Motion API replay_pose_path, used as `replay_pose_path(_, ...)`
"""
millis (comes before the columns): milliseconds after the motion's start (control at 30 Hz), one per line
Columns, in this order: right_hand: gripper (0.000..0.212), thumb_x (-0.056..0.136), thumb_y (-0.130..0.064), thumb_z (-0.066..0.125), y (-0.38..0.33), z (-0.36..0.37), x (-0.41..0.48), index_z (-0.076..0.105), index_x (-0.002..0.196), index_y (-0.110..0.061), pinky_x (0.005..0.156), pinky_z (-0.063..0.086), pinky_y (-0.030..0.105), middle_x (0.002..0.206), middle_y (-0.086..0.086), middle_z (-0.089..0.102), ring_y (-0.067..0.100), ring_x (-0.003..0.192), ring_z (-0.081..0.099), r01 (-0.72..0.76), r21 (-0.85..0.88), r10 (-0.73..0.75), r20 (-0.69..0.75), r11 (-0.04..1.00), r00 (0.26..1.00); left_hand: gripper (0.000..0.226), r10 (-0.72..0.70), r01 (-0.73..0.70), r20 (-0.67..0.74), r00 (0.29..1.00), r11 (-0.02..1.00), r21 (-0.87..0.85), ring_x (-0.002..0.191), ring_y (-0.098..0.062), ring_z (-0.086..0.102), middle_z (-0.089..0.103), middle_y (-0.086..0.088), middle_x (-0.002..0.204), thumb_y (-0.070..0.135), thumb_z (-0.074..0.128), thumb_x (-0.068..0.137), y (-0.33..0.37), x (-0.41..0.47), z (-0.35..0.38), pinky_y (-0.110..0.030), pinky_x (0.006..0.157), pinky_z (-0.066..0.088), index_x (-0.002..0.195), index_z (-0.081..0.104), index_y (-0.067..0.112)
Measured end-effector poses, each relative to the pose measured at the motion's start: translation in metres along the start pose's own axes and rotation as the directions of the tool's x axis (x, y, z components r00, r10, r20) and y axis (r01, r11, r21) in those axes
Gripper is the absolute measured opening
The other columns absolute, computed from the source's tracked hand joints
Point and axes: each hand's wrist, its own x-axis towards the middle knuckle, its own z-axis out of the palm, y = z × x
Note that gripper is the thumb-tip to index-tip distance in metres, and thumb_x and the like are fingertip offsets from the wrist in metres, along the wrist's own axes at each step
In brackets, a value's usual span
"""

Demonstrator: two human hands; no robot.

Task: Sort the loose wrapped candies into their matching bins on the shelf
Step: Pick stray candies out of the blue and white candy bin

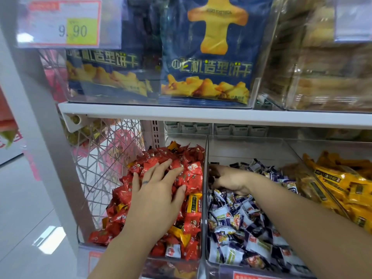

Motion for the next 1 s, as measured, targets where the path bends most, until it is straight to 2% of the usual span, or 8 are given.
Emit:
replay_pose_path(167,0.07,0.074,0.01,0.06,0.003,-0.001,-0.001,0.045,0.135,-0.021,0.1,0.043,0.053,0.117,0.01,0.063,0.034,0.116,0.056,0.022,0.14,-0.02,-0.019,0.99,1.0,0.046,0.0,0.0,-0.001,1.0,1.0,-0.005,0.143,-0.006,0.006,0.015,0.021,0.154,0.047,0.036,0.097,0.0,0.0,0.0,-0.045,0.117,-0.003,0.142,0.028,0.045)
replay_pose_path(333,0.061,0.08,0.023,0.049,0.01,-0.01,-0.003,0.05,0.128,-0.015,0.083,0.053,0.03,0.12,0.012,0.061,0.023,0.104,0.061,0.05,0.423,-0.039,-0.034,0.905,0.999,0.046,0.003,-0.003,-0.001,1.0,1.0,-0.008,0.143,-0.005,0.006,0.014,0.021,0.154,0.047,0.036,0.096,-0.001,0.001,0.0,-0.045,0.117,-0.004,0.142,0.028,0.046)
replay_pose_path(433,0.05,0.081,0.018,0.052,0.011,-0.019,-0.004,0.059,0.118,-0.016,0.089,0.05,0.031,0.121,0.011,0.061,0.026,0.111,0.058,0.064,0.526,-0.016,-0.096,0.848,0.995,0.046,0.003,-0.003,0.0,1.0,1.0,-0.014,0.143,-0.005,0.006,0.014,0.02,0.154,0.046,0.036,0.096,-0.001,0.002,0.0,-0.046,0.117,-0.003,0.142,0.028,0.045)
replay_pose_path(533,0.038,0.083,0.007,0.061,0.003,-0.021,-0.013,0.064,0.101,-0.025,0.09,0.045,0.028,0.105,0.002,0.068,0.018,0.105,0.06,0.123,0.422,-0.04,-0.201,0.898,0.979,0.046,0.006,-0.006,-0.004,1.0,1.0,-0.02,0.143,-0.006,0.007,0.014,0.02,0.154,0.046,0.037,0.096,-0.001,0.002,0.0,-0.046,0.117,-0.004,0.142,0.028,0.045)
replay_pose_path(667,0.029,0.08,0.001,0.068,-0.013,-0.018,-0.03,0.065,0.097,-0.022,0.059,0.042,0.006,0.096,0.001,0.069,0.014,0.089,0.063,0.228,0.274,-0.132,-0.33,0.934,0.935,0.047,0.018,-0.019,-0.018,1.0,1.0,-0.016,0.143,-0.007,0.008,0.015,0.019,0.154,0.047,0.038,0.096,-0.001,0.0,-0.002,-0.045,0.116,-0.004,0.142,0.028,0.045)
replay_pose_path(800,0.022,0.087,-0.006,0.061,-0.038,-0.019,-0.047,0.063,0.09,-0.028,0.067,0.046,0.009,0.097,-0.008,0.066,0.004,0.084,0.063,0.372,0.15,-0.235,-0.551,0.916,0.801,0.049,0.034,-0.036,-0.054,0.998,0.999,-0.036,0.143,-0.008,0.01,0.018,0.018,0.153,0.048,0.041,0.094,-0.003,-0.001,-0.004,-0.045,0.116,-0.004,0.141,0.031,0.045)
replay_pose_path(900,0.021,0.089,-0.013,0.061,-0.063,-0.016,-0.054,0.064,0.105,-0.026,0.068,0.043,0.004,0.103,-0.02,0.061,-0.004,0.085,0.058,0.468,0.053,-0.388,-0.483,0.882,0.785,0.052,0.046,-0.051,-0.101,0.994,0.997,-0.055,0.142,-0.009,0.015,0.023,0.016,0.151,0.046,0.045,0.093,-0.002,-0.001,-0.005,-0.046,0.117,-0.001,0.143,0.03,0.042)
replay_pose_path(1000,0.022,0.09,-0.015,0.062,-0.065,-0.016,-0.054,0.064,0.108,-0.028,0.065,0.041,0.001,0.098,-0.027,0.056,-0.009,0.081,0.055,0.428,-0.005,-0.391,-0.419,0.904,0.82,0.056,0.047,-0.055,-0.115,0.992,0.996,-0.067,0.141,-0.01,0.018,0.025,0.016,0.151,0.046,0.046,0.092,-0.002,-0.003,-0.006,-0.045,0.116,0.0,0.145,0.027,0.041)
